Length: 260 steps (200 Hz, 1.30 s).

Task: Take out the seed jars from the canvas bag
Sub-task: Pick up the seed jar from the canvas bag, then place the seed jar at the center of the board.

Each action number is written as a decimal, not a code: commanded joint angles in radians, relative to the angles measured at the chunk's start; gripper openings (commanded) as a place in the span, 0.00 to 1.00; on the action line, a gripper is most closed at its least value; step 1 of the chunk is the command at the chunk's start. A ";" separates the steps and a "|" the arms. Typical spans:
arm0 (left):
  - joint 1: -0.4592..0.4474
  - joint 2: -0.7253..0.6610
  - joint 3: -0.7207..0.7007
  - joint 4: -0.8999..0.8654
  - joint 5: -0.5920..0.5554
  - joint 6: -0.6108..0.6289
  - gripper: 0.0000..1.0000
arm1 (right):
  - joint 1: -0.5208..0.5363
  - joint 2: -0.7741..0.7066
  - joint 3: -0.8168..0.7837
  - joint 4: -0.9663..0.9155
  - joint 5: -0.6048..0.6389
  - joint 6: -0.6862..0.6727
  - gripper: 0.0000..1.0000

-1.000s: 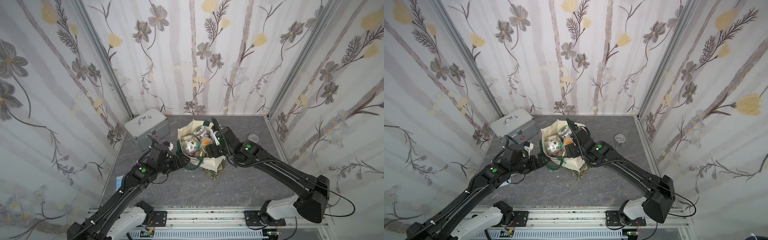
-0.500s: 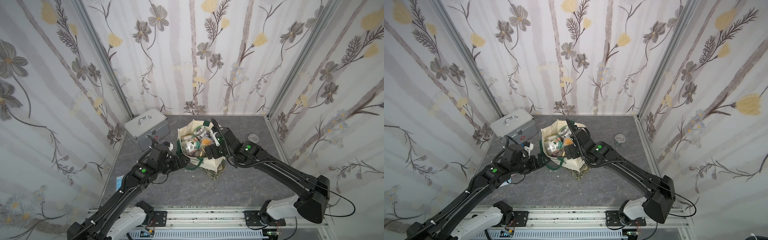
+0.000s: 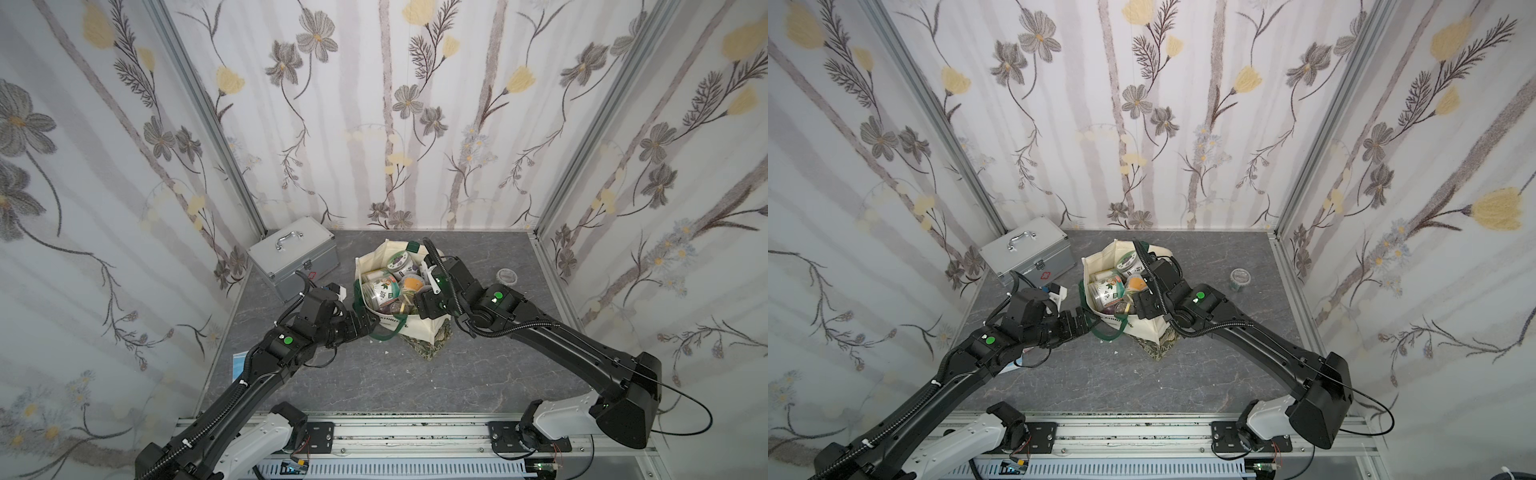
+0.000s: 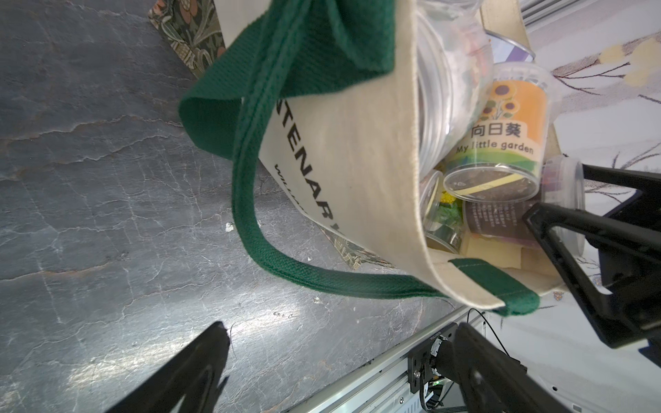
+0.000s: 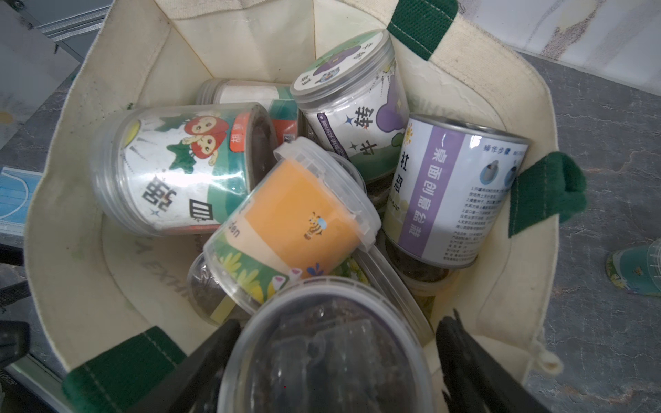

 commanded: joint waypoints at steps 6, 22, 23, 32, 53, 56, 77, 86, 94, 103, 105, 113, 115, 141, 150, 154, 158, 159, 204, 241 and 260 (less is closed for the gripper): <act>0.000 0.016 0.016 0.037 -0.007 -0.001 1.00 | 0.002 0.005 0.008 -0.016 -0.008 0.006 0.78; 0.000 0.013 0.013 0.046 -0.008 -0.004 1.00 | 0.002 0.004 0.011 -0.012 -0.012 0.006 0.72; 0.000 0.013 0.012 0.046 -0.008 -0.004 1.00 | 0.002 0.004 0.011 -0.012 -0.013 0.006 0.72; 0.000 0.010 0.010 0.048 -0.011 -0.005 1.00 | 0.003 -0.001 0.010 -0.010 -0.015 0.007 0.71; 0.000 0.018 0.008 0.047 -0.013 0.002 1.00 | 0.002 -0.013 0.011 0.008 -0.016 0.007 0.68; 0.000 0.020 0.010 0.045 -0.013 0.003 1.00 | 0.002 -0.015 0.012 0.010 -0.017 0.006 0.68; 0.000 0.037 0.025 0.043 -0.010 0.010 1.00 | 0.002 -0.022 0.032 0.022 -0.027 0.008 0.68; -0.001 0.039 0.030 0.043 -0.009 0.010 1.00 | 0.002 -0.027 0.039 0.028 -0.032 0.009 0.67; 0.000 0.040 0.035 0.043 -0.007 0.008 1.00 | 0.001 -0.035 0.040 0.038 -0.037 0.012 0.66; 0.000 0.034 0.036 0.042 -0.009 0.009 1.00 | 0.001 -0.046 0.040 0.050 -0.043 0.019 0.66; 0.000 0.032 0.037 0.042 -0.009 0.007 1.00 | 0.001 -0.048 0.040 0.053 -0.044 0.020 0.66; 0.000 0.024 0.035 0.041 -0.013 0.007 1.00 | 0.001 -0.059 0.040 0.062 -0.048 0.026 0.66; 0.000 0.021 0.034 0.039 -0.013 0.006 1.00 | -0.001 -0.062 0.040 0.065 -0.049 0.026 0.66; 0.000 -0.001 0.023 0.029 -0.021 0.004 1.00 | -0.013 -0.104 0.039 0.089 -0.069 0.040 0.66; 0.000 -0.006 0.023 0.025 -0.021 0.004 1.00 | -0.022 -0.119 0.040 0.096 -0.079 0.047 0.66; 0.000 -0.007 0.023 0.024 -0.021 0.004 1.00 | -0.026 -0.127 0.039 0.099 -0.083 0.050 0.66; 0.000 -0.010 0.024 0.022 -0.021 0.004 1.00 | -0.031 -0.135 0.037 0.101 -0.089 0.053 0.66; 0.000 -0.009 0.023 0.023 -0.021 0.004 1.00 | -0.032 -0.136 0.037 0.102 -0.090 0.053 0.66; 0.000 -0.030 0.011 0.017 -0.025 0.007 1.00 | -0.140 -0.236 -0.020 0.134 -0.111 0.077 0.66; 0.000 -0.034 0.007 0.016 -0.028 0.009 1.00 | -0.279 -0.314 -0.114 0.142 -0.105 0.084 0.66; 0.000 -0.040 -0.004 0.025 -0.025 0.005 1.00 | -0.371 -0.347 -0.188 0.155 -0.078 0.084 0.66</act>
